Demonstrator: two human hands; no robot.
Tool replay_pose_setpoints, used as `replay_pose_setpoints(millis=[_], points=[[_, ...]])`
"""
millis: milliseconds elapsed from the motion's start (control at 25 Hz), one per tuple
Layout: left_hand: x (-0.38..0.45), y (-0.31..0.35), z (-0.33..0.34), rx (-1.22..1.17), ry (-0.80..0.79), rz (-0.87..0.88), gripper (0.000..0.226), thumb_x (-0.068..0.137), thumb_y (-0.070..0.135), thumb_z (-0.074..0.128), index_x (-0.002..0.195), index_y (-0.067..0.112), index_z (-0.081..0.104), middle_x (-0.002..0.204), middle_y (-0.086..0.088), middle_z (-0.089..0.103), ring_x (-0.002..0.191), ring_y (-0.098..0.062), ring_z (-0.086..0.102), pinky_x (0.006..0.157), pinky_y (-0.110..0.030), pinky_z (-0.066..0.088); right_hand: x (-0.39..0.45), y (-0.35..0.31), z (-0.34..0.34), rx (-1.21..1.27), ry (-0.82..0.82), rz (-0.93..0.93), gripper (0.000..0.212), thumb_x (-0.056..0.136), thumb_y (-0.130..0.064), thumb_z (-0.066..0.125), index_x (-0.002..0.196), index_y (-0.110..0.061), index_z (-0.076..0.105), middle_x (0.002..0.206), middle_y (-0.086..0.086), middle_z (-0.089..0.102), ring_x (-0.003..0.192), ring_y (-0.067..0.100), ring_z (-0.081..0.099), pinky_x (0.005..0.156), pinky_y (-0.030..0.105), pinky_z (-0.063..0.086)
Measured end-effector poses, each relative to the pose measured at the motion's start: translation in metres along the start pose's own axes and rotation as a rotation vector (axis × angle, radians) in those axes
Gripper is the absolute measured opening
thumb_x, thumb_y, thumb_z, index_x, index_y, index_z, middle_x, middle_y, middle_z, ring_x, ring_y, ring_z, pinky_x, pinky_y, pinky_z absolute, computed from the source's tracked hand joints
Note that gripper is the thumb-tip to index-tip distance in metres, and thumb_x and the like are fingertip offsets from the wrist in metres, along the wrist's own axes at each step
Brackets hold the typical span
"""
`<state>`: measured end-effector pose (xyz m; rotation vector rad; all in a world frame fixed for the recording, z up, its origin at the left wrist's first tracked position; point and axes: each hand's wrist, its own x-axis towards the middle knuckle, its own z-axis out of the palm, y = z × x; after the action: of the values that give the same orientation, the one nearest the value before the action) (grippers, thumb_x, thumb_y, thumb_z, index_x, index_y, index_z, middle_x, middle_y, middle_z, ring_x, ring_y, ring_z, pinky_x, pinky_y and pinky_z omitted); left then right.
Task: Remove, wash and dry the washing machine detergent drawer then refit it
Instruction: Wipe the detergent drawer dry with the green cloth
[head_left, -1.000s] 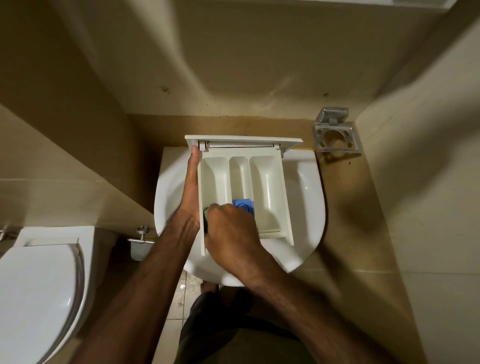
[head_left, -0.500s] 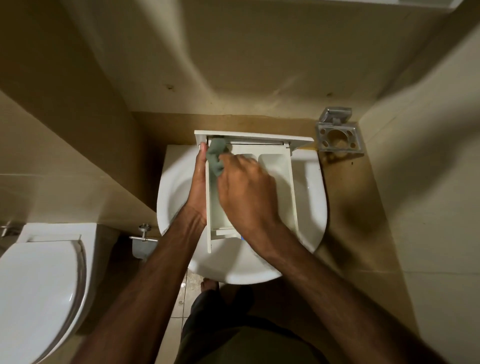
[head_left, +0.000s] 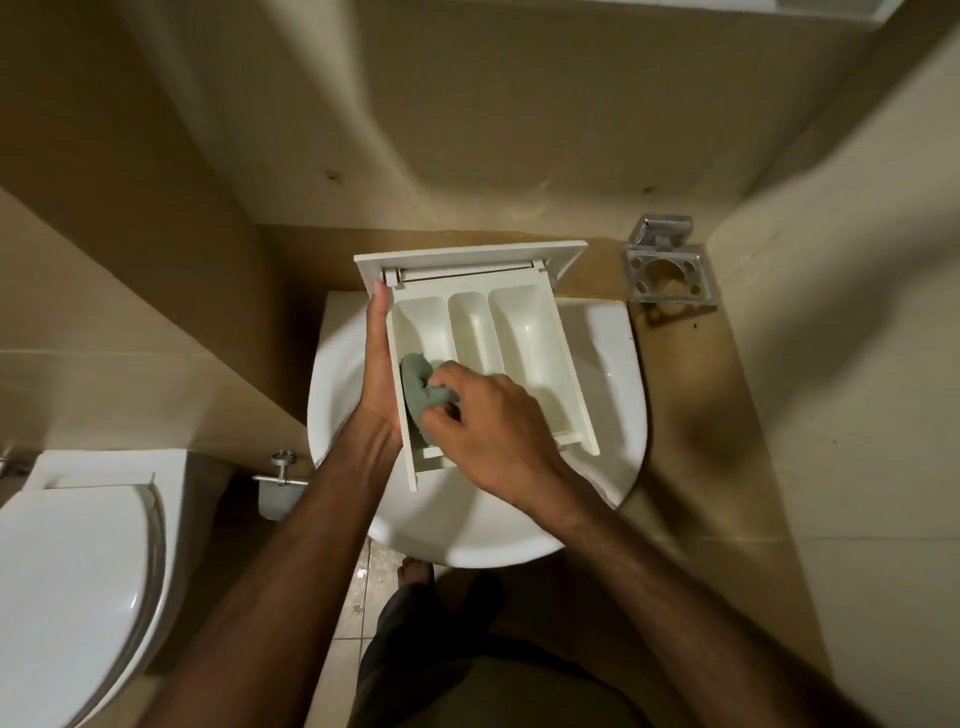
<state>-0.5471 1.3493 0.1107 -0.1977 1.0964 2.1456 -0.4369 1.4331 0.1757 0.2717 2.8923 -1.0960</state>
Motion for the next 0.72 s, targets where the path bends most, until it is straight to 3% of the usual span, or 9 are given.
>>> replay_pose_setpoints(millis=[80, 160, 280, 360, 440, 520, 600, 720], points=[[-0.001, 0.002, 0.004, -0.035, -0.027, -0.001, 0.081, 0.097, 0.078, 0.038, 0.133, 0.011, 0.067, 0.117, -0.013, 0.070, 0.106, -0.032, 0.069, 0.096, -0.043, 0.057, -0.010, 0.007, -0.006, 0.425, 0.263, 0.119, 0.017, 0.087, -0.032, 0.051, 0.089, -0.021, 0.064, 0.074, -0.006, 0.060, 0.070, 0.011, 0.056, 0.061, 0.032, 0.040], [0.003, 0.003, 0.002, -0.076, -0.013, 0.014, 0.091, 0.091, 0.082, 0.045, 0.151, 0.014, 0.054, 0.139, -0.019, 0.060, 0.126, -0.038, 0.059, 0.113, -0.053, 0.045, -0.024, 0.014, -0.018, 0.571, 0.569, 0.164, 0.020, 0.084, -0.032, 0.049, 0.089, -0.020, 0.064, 0.074, -0.006, 0.061, 0.070, 0.008, 0.055, 0.062, 0.036, 0.045], [0.006, 0.006, 0.000, -0.129, 0.030, 0.021, 0.090, 0.091, 0.083, 0.043, 0.154, 0.019, 0.050, 0.150, -0.017, 0.051, 0.133, -0.038, 0.052, 0.121, -0.056, 0.033, -0.053, 0.026, -0.030, 0.387, 0.854, 0.121, 0.022, 0.091, -0.034, 0.062, 0.106, -0.018, 0.065, 0.088, -0.011, 0.065, 0.077, 0.016, 0.063, 0.064, 0.044, 0.055], [0.007, 0.008, 0.000, -0.161, 0.027, 0.027, 0.091, 0.091, 0.083, 0.042, 0.155, 0.019, 0.047, 0.155, -0.018, 0.046, 0.139, -0.040, 0.046, 0.124, -0.059, 0.025, -0.072, 0.032, -0.032, 0.120, 0.975, 0.002, 0.026, 0.092, -0.031, 0.077, 0.106, -0.013, 0.063, 0.099, -0.016, 0.059, 0.084, 0.022, 0.061, 0.071, 0.039, 0.056], [0.008, 0.010, 0.000, -0.171, 0.062, 0.056, 0.090, 0.092, 0.082, 0.040, 0.155, 0.019, 0.047, 0.155, -0.020, 0.047, 0.140, -0.042, 0.047, 0.123, -0.055, 0.029, -0.087, 0.037, -0.023, -0.131, 1.027, -0.182, 0.022, 0.087, -0.018, 0.085, 0.095, -0.003, 0.071, 0.092, -0.006, 0.061, 0.085, 0.027, 0.057, 0.078, 0.035, 0.054], [0.009, 0.013, 0.001, -0.163, 0.092, 0.097, 0.086, 0.095, 0.080, 0.036, 0.152, 0.018, 0.052, 0.138, -0.016, 0.059, 0.123, -0.038, 0.060, 0.108, -0.049, 0.047, -0.092, 0.039, -0.008, -0.253, 0.939, -0.312, 0.013, 0.085, -0.008, 0.084, 0.090, 0.002, 0.077, 0.081, 0.009, 0.067, 0.083, 0.032, 0.060, 0.080, 0.039, 0.056], [0.010, 0.013, 0.004, -0.156, 0.093, 0.119, 0.078, 0.097, 0.078, 0.033, 0.145, 0.021, 0.056, 0.122, -0.010, 0.067, 0.107, -0.031, 0.067, 0.093, -0.043, 0.056, -0.085, 0.042, 0.009, -0.324, 0.846, -0.339, 0.008, 0.089, -0.007, 0.079, 0.096, -0.003, 0.080, 0.078, 0.009, 0.066, 0.076, 0.031, 0.062, 0.071, 0.039, 0.055], [0.010, 0.011, 0.006, -0.143, 0.120, 0.135, 0.078, 0.097, 0.078, 0.033, 0.144, 0.021, 0.057, 0.117, -0.009, 0.068, 0.102, -0.028, 0.068, 0.090, -0.041, 0.055, -0.066, 0.045, 0.029, -0.375, 0.794, -0.314, 0.013, 0.096, -0.012, 0.074, 0.106, -0.007, 0.081, 0.082, 0.007, 0.068, 0.072, 0.027, 0.061, 0.062, 0.037, 0.052]])
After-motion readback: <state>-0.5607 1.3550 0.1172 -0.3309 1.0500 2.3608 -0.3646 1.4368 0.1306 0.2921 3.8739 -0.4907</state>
